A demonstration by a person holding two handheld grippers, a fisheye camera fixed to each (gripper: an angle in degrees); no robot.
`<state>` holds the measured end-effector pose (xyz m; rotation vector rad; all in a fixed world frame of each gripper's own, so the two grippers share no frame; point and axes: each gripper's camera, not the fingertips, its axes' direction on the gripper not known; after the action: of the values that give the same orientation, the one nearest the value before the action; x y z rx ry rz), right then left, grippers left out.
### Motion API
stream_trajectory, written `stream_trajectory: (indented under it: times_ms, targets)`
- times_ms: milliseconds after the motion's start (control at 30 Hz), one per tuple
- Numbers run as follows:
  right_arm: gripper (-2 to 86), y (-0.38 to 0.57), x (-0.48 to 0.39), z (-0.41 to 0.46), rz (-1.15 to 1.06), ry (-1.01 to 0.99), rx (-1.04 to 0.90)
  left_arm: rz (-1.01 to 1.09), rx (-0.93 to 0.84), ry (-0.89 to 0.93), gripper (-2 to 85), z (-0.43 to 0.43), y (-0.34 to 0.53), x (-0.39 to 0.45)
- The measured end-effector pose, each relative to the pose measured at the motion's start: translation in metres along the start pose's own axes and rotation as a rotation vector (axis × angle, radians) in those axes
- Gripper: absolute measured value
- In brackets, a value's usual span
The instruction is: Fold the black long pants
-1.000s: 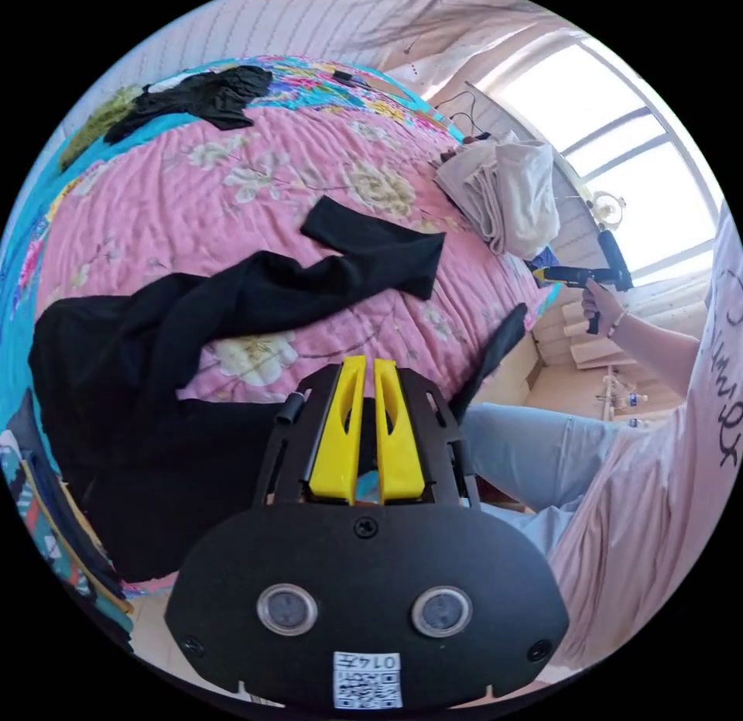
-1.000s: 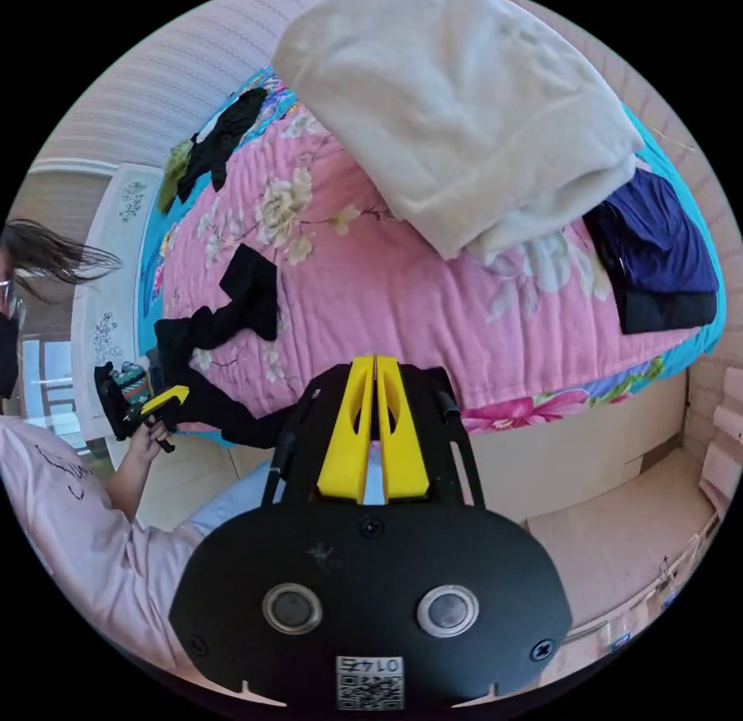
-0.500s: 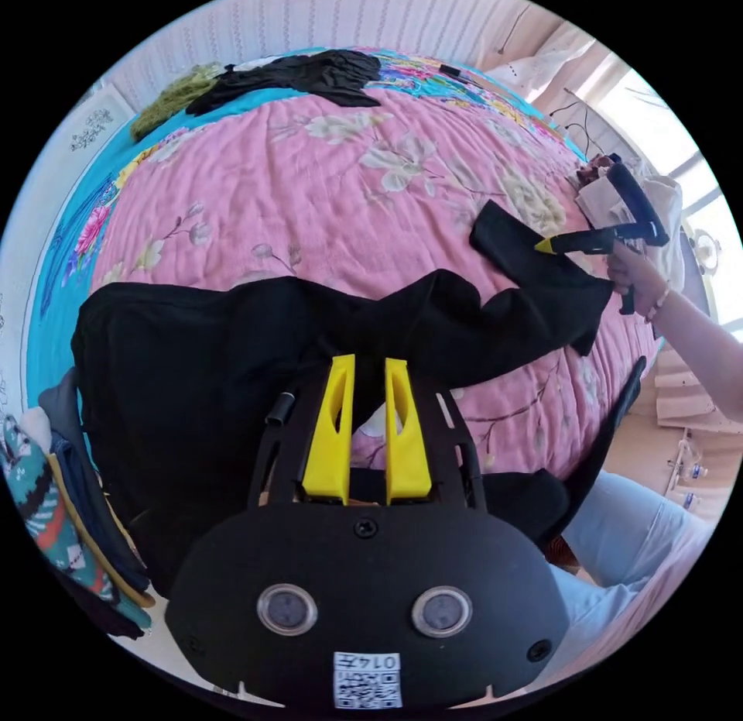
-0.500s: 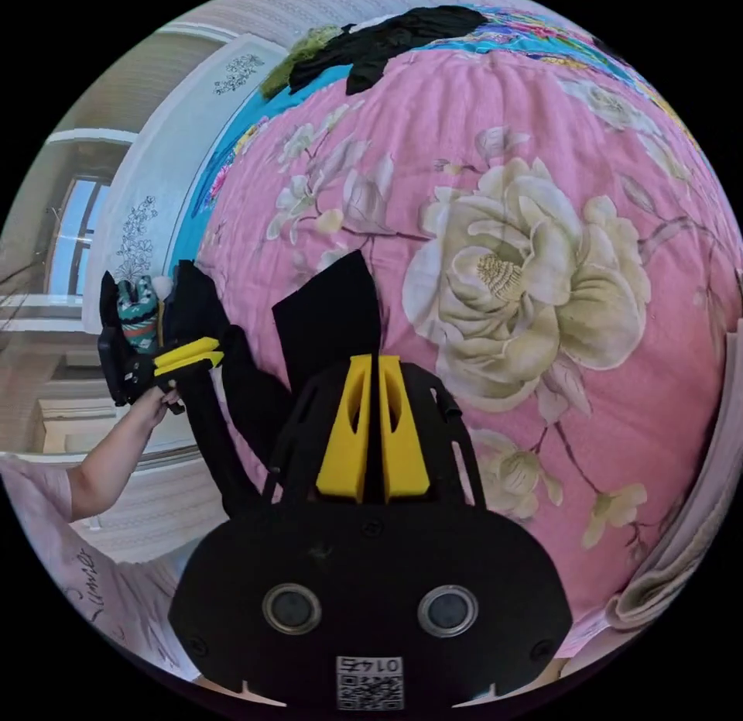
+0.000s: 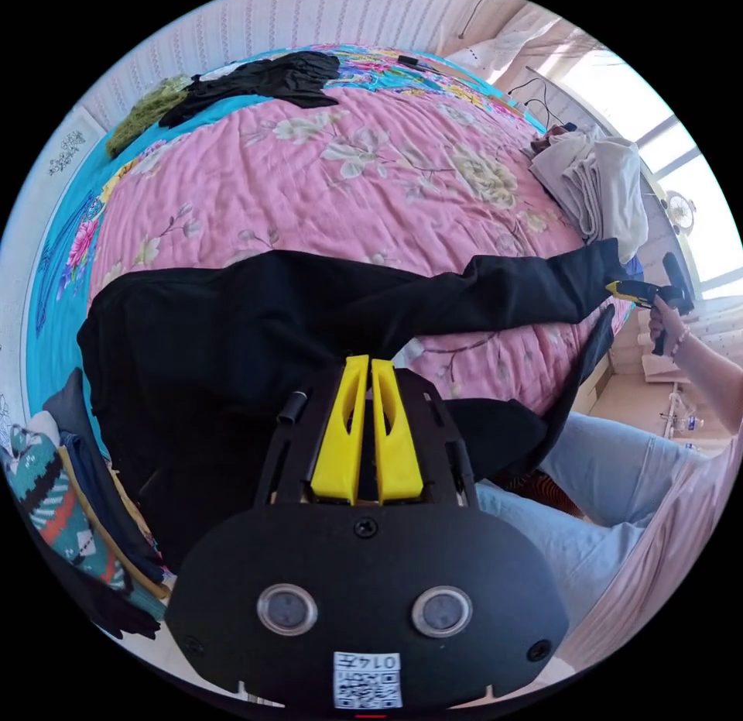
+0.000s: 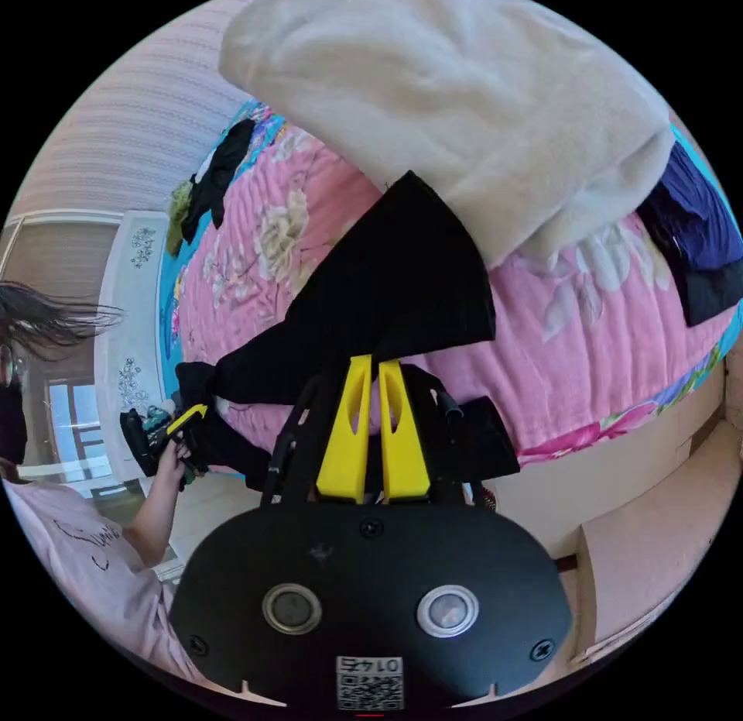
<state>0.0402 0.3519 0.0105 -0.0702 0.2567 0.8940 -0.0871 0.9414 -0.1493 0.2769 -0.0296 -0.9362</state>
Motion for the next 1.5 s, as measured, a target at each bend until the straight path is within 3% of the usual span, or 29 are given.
stream_trajectory:
  times_ms: [100, 267, 467, 600, 700, 933, 1000, 1100, 1233, 1367, 1500]
  targets:
    - [1.7, 0.016, 0.024, 0.011, 0.123, -0.034, -0.078, 0.011, -0.036, -0.001, -1.0, 0.006, 0.001, -0.001]
    - [2.7, 0.032, 0.030, -0.022, 0.221, -0.053, 0.041, 0.017, -0.050, 0.013, -1.0, 0.009, -0.003, -0.007]
    - [8.1, 0.009, -0.024, -0.055, -0.105, 0.200, 0.138, 0.034, -0.082, -0.008, -1.0, 0.023, -0.017, -0.008]
    - [11.2, -0.019, -0.043, -0.017, -0.310, 0.245, -0.093, 0.044, -0.101, -0.018, -1.0, 0.035, -0.025, -0.008]
    - [10.5, -0.023, -0.039, 0.012, -0.318, 0.307, -0.215, 0.030, -0.097, -0.002, -1.0, 0.042, -0.029, -0.012]
    - [0.9, -0.007, -0.046, -0.018, -0.361, 0.334, -0.212, 0.006, -0.006, 0.014, -1.0, 0.038, -0.039, -0.017]
    - [0.5, -0.002, -0.052, -0.049, -0.345, 0.252, -0.133, -0.024, 0.057, 0.028, -1.0, 0.025, -0.042, -0.022]
    - [0.1, 0.013, -0.079, -0.123, -0.437, 0.095, 0.153, -0.052, 0.200, 0.029, -1.0, -0.004, -0.050, -0.031]
    - [0.2, 0.041, -0.088, -0.194, -0.548, 0.074, 0.506, 0.021, 0.337, 0.014, -1.0, -0.021, -0.055, -0.029]
    - [0.3, 0.046, -0.040, -0.175, -0.406, -0.008, 0.428, 0.065, 0.192, 0.127, -1.0, 0.041, -0.054, -0.020]
    - [1.0, 0.061, 0.023, -0.113, -0.132, 0.045, 0.134, -0.032, 0.040, 0.136, -0.8, 0.094, -0.052, -0.015]
